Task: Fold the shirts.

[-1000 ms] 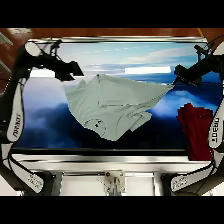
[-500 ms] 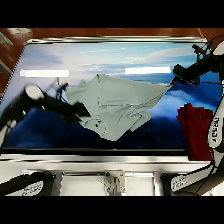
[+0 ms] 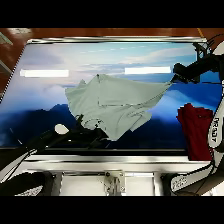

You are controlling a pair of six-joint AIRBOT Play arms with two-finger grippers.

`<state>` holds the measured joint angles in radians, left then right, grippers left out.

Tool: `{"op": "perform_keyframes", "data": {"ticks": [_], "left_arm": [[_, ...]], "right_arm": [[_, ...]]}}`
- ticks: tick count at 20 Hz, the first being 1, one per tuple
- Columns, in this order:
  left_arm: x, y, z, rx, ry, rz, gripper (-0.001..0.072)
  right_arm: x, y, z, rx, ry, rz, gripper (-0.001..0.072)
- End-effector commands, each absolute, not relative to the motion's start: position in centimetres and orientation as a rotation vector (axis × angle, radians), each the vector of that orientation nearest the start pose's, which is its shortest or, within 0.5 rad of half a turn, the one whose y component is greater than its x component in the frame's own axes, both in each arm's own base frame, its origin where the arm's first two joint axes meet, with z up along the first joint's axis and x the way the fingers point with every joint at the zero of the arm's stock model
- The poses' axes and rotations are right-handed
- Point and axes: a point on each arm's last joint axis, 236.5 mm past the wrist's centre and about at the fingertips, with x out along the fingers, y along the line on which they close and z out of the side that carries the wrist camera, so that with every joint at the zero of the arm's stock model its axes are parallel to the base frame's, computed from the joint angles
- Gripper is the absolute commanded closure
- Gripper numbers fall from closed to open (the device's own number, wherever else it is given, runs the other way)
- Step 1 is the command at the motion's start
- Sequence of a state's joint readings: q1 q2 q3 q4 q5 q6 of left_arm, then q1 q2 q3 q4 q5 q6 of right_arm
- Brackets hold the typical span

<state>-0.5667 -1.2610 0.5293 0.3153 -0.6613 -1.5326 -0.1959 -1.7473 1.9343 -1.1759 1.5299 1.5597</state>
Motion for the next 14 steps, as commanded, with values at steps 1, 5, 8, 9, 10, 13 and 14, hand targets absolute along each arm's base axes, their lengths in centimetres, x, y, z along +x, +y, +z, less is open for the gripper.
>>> {"op": "perform_keyframes", "data": {"ticks": [1, 5, 8, 9, 10, 13, 14], "left_arm": [[22.0, -32.2, -10.1, -0.993, 1.474, -0.335, 0.0002], [23.8, -34.3, -10.7, -0.996, 1.438, -0.333, 0.0004], [25.2, -35.7, -11.0, -0.999, 1.428, -0.325, 0.0029], [25.1, -35.7, -11.2, -0.994, 1.429, -0.317, 0.0162], [24.8, -35.7, -11.5, -0.978, 1.438, -0.321, 0.0338], [24.1, -35.7, -11.4, -0.905, 1.439, -0.388, 0.0668], [24.1, -35.8, -10.8, -0.892, 1.431, -0.412, 0.0669]], "right_arm": [[49.3, -0.5, 7.1, 0.396, 1.26, 0.159, 0.0651], [49.3, -0.5, 7.1, 0.396, 1.26, 0.159, 0.0651], [49.3, -0.5, 7.1, 0.397, 1.261, 0.16, 0.065], [49.3, -0.5, 7.1, 0.399, 1.261, 0.162, 0.065], [49.3, -0.3, 7.2, 0.404, 1.26, 0.168, 0.065], [49.2, 0.6, 7.5, 0.431, 1.263, 0.202, 0.065], [49.0, 0.9, 7.6, 0.439, 1.267, 0.214, 0.065]]}}
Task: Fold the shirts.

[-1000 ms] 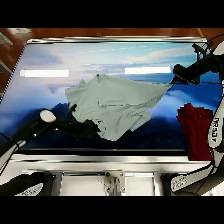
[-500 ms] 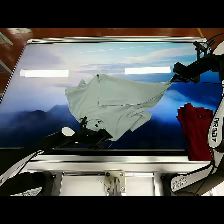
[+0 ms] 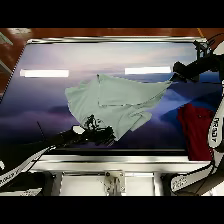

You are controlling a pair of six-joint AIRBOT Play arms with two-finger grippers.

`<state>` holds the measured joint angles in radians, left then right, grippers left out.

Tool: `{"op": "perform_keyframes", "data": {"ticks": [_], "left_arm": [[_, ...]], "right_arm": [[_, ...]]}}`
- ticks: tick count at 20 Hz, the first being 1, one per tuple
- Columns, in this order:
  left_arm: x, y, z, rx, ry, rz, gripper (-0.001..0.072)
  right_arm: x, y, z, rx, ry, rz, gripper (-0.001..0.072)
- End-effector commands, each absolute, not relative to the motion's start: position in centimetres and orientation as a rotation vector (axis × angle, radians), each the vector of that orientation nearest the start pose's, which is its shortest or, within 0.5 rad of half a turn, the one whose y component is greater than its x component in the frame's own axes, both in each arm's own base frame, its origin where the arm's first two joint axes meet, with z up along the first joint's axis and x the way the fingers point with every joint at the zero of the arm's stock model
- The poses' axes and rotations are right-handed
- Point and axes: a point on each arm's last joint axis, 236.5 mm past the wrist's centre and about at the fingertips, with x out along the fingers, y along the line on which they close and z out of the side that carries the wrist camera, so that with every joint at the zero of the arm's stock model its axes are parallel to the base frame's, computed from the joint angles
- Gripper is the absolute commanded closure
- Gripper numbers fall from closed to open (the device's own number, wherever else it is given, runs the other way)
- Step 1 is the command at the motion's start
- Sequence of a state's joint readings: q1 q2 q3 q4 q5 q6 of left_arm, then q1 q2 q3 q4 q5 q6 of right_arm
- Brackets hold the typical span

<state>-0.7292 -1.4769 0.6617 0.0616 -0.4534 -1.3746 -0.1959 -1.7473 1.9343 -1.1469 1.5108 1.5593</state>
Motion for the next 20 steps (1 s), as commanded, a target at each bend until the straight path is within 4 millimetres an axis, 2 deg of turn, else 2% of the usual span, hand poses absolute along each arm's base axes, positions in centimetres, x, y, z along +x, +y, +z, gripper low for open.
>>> {"op": "perform_keyframes", "data": {"ticks": [1, 3, 4, 5, 6, 7, 8, 9, 10, 11, 12, 13, 14, 15, 16, 18, 20], "left_arm": [[24.3, -35.7, -9.7, -0.867, 1.403, -0.448, 0.067], [24.6, -35.5, -5.8, -0.764, 1.3, -0.568, 0.067], [24.6, -35.1, -2.5, -0.678, 1.21, -0.659, 0.0671], [24.7, -34.6, 1.4, -0.61, 1.103, -0.738, 0.0672], [25.0, -33.4, 6.2, -0.569, 0.978, -0.792, 0.0672], [25.5, -31.4, 11.6, -0.549, 0.847, -0.81, 0.0672], [26.0, -28.7, 17.0, -0.535, 0.717, -0.798, 0.0672], [26.2, -25.0, 23.0, -0.503, 0.558, -0.756, 0.0673], [26.0, -20.7, 28.7, -0.469, 0.401, -0.68, 0.0672], [25.1, -15.9, 34.2, -0.441, 0.237, -0.573, 0.0672], [23.3, -10.7, 39.8, -0.407, 0.066, -0.441, 0.0672], [20.8, -6.2, 44.1, -0.354, -0.072, -0.306, 0.0671], [18.4, -3.0, 46.7, -0.306, -0.153, -0.186, 0.0671], [16.3, -0.5, 48.3, -0.27, -0.19, -0.073, 0.067], [14.9, 0.8, 48.7, -0.234, -0.19, 0.001, 0.067], [14.0, 2.1, 47.8, -0.172, -0.137, 0.097, 0.067], [14.2, 2.6, 46.5, -0.172, -0.084, 0.136, 0.0669]], "right_arm": [[48.9, 1.2, 7.7, 0.447, 1.273, 0.227, 0.065], [48.5, 1.9, 8.3, 0.461, 1.276, 0.254, 0.065], [48.5, 2.2, 9.2, 0.466, 1.255, 0.27, 0.065], [48.4, 2.6, 10.6, 0.461, 1.219, 0.288, 0.065], [48.5, 2.9, 12.7, 0.451, 1.16, 0.309, 0.065], [48.5, 3.4, 15.2, 0.441, 1.083, 0.328, 0.0651], [48.7, 3.5, 18.8, 0.427, 0.966, 0.333, 0.0651], [48.7, 3.3, 22.8, 0.41, 0.836, 0.32, 0.0651], [48.4, 3.1, 27.9, 0.391, 0.674, 0.302, 0.0651], [47.4, 2.8, 33.0, 0.375, 0.512, 0.285, 0.0651], [45.7, 2.6, 38.5, 0.363, 0.344, 0.268, 0.0651], [43.3, 2.3, 43.3, 0.357, 0.198, 0.248, 0.0651], [40.8, 2.0, 47.0, 0.348, 0.088, 0.228, 0.0651], [37.9, 2.2, 49.5, 0.333, 0.019, 0.22, 0.0651], [35.5, 2.4, 50.9, 0.308, -0.014, 0.212, 0.0651], [31.4, 2.6, 52.1, 0.25, -0.035, 0.188, 0.0651], [28.4, 2.0, 51.5, 0.199, -0.005, 0.128, 0.0651]]}}
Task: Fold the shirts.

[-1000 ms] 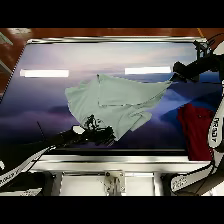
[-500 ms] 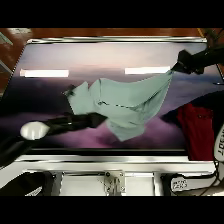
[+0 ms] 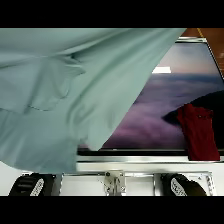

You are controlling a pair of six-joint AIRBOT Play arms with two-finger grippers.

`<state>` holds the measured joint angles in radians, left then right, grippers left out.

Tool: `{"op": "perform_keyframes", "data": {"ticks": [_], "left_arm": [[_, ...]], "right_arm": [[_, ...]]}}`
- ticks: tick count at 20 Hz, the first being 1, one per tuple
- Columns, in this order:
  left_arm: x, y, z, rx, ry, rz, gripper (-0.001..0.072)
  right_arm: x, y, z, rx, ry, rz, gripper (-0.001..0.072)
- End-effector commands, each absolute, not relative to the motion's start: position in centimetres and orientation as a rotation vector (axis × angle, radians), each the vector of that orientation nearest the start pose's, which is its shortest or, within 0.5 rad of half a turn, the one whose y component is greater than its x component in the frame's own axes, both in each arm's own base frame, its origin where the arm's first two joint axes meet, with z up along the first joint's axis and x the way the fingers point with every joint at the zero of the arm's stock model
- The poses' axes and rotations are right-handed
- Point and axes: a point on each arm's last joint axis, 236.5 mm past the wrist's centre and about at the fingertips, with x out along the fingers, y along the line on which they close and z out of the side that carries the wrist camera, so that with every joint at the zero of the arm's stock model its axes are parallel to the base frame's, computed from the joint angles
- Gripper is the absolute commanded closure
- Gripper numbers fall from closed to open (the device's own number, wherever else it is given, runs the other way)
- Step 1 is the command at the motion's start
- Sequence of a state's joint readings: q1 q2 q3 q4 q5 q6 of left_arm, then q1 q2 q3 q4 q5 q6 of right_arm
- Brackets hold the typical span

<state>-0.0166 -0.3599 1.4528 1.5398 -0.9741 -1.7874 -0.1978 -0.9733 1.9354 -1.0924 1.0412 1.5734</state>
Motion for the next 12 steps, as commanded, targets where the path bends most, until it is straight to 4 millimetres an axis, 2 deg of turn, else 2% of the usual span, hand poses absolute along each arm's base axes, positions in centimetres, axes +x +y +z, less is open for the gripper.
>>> {"op": "perform_keyframes", "data": {"ticks": [1, 3, 5, 9, 12], "left_arm": [[14.4, 2.5, 46.3, -0.174, -0.077, 0.132, 0.0669], [14.6, 2.5, 46.2, -0.175, -0.07, 0.13, 0.0669], [14.7, 2.5, 45.6, -0.178, -0.043, 0.131, 0.0669], [14.7, 1.5, 42.4, -0.173, 0.091, 0.102, 0.0669], [14.5, -0.5, 42.4, -0.154, 0.099, 0.016, 0.0669]], "right_arm": [[27.3, 1.5, 51.0, 0.175, 0.018, 0.095, 0.0651], [25.6, 0.6, 50.2, 0.137, 0.052, 0.04, 0.0651], [24.7, 0.7, 49.4, 0.132, 0.088, 0.033, 0.0651], [24.1, 1.0, 46.8, 0.131, 0.196, 0.037, 0.0651], [24.1, 0.6, 46.7, 0.125, 0.202, 0.02, 0.0651]]}}
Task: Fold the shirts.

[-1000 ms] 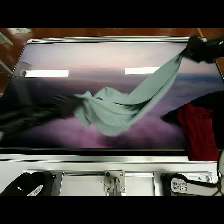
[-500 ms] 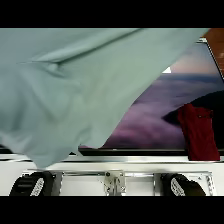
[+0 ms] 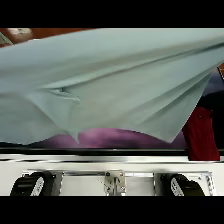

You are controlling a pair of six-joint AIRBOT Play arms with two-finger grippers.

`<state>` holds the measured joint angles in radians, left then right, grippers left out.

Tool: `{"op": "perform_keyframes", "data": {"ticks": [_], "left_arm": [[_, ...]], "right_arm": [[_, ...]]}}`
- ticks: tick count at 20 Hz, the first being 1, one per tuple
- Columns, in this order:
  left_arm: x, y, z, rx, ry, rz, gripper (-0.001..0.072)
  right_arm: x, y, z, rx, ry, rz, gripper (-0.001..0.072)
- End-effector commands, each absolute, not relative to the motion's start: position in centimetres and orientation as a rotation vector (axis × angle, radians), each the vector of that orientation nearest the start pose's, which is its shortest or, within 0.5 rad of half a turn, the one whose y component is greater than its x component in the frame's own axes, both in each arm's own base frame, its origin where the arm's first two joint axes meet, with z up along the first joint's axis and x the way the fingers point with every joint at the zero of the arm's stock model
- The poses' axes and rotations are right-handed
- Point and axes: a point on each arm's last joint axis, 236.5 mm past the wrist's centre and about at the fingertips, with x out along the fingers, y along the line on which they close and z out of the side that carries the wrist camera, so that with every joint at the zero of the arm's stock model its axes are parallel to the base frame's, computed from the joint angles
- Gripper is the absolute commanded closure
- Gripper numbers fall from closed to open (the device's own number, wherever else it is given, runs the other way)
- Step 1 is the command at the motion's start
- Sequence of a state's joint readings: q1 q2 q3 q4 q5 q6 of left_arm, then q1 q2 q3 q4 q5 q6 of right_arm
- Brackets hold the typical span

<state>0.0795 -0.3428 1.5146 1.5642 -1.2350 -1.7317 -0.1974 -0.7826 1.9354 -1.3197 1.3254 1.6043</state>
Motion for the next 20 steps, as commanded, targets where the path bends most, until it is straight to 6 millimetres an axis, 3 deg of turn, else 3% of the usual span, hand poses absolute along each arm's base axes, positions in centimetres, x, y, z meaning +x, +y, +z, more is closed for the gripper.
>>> {"op": "perform_keyframes", "data": {"ticks": [1, 3, 6, 8, 10, 12, 15, 17, 20], "left_arm": [[14.5, -0.8, 42.4, -0.158, 0.099, 0.004, 0.0669], [14.5, -1.0, 41.8, -0.163, 0.127, -0.003, 0.0669], [15.1, -1.0, 38.8, -0.167, 0.237, 0.004, 0.0669], [16.8, -0.8, 36.3, -0.172, 0.311, 0.013, 0.0669], [19.1, -0.4, 33.4, -0.176, 0.39, 0.026, 0.0669], [22.3, 0.1, 31.6, -0.179, 0.418, 0.038, 0.0669], [28.7, 0.7, 29.1, -0.193, 0.431, 0.048, 0.0669], [33.0, 1.2, 25.6, -0.201, 0.509, 0.059, 0.0669], [39.2, 1.7, 18.6, -0.215, 0.667, 0.076, 0.0669]], "right_arm": [[24.0, 0.4, 46.4, 0.13, 0.216, 0.013, 0.0651], [23.7, 0.3, 44.9, 0.136, 0.279, 0.002, 0.0652], [23.4, -0.9, 41.4, 0.128, 0.433, -0.049, 0.0651], [24.3, -1.8, 38.9, 0.13, 0.543, -0.08, 0.0651], [26.7, -2.3, 36.8, 0.139, 0.628, -0.082, 0.0651], [30.7, -2.7, 34.6, 0.157, 0.692, -0.066, 0.0651], [39.0, -2.9, 29.3, 0.197, 0.791, -0.032, 0.0652], [45.5, -2.0, 24.8, 0.23, 0.823, -0.012, 0.0651], [54.2, 1.5, 17.4, 0.273, 0.824, 0.025, 0.0651]]}}
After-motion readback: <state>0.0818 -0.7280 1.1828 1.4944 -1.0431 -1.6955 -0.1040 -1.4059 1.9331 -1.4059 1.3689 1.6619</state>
